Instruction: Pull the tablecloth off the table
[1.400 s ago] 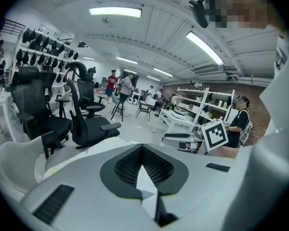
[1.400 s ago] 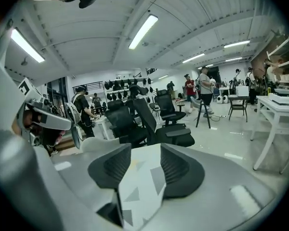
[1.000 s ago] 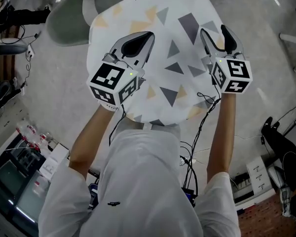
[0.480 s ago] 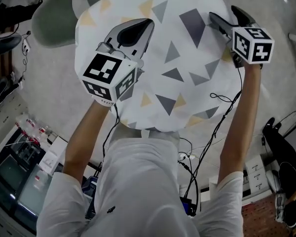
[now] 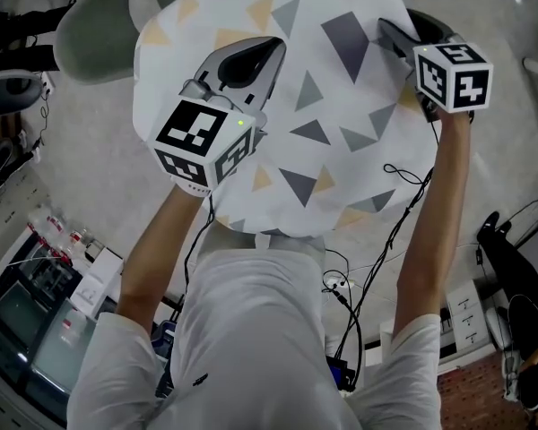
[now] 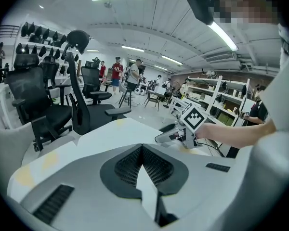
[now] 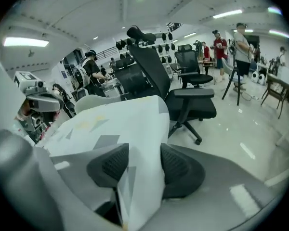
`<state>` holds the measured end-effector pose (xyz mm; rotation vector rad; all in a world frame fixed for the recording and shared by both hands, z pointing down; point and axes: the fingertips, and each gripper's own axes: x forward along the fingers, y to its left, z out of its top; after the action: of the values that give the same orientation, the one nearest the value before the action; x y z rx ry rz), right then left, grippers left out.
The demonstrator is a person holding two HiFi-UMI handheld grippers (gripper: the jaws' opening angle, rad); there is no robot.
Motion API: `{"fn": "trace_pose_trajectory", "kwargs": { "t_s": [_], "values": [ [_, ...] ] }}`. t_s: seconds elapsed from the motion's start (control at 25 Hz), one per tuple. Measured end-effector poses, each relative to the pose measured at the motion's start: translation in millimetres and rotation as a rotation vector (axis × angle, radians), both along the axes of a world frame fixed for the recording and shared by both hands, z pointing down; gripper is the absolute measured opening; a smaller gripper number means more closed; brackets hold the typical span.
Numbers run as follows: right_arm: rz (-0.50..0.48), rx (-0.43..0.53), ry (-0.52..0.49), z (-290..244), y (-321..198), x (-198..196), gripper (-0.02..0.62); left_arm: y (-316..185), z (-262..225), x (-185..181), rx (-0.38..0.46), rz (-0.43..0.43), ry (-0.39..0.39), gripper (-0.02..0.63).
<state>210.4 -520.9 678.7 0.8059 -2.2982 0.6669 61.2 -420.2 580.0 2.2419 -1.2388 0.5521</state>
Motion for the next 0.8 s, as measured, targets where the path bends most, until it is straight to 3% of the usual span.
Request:
{"fn": "trace_pose_trajectory", "kwargs": {
  "t_s": [0.2,0.4,0.64,0.8],
  "values": [
    [-0.011,0.142,0.129,-28,7,-3,0.138,12,-19,8,0.02,0.017,0.004,0.006],
    [-0.047,0.191,0.127,-58,44,-40,0.043,41,-34,-6,0.022,0.022,0.011,0.006],
    [-0.033,0.264,0.105,-103,97,-75,0.025,80,-61,-32,0.05,0.019,0.05,0.006],
    [-0.032,0.363,0.047,-157,170,-105,0.019,139,-95,-59,0.079,0.008,0.085,0.006]
  ]
}}
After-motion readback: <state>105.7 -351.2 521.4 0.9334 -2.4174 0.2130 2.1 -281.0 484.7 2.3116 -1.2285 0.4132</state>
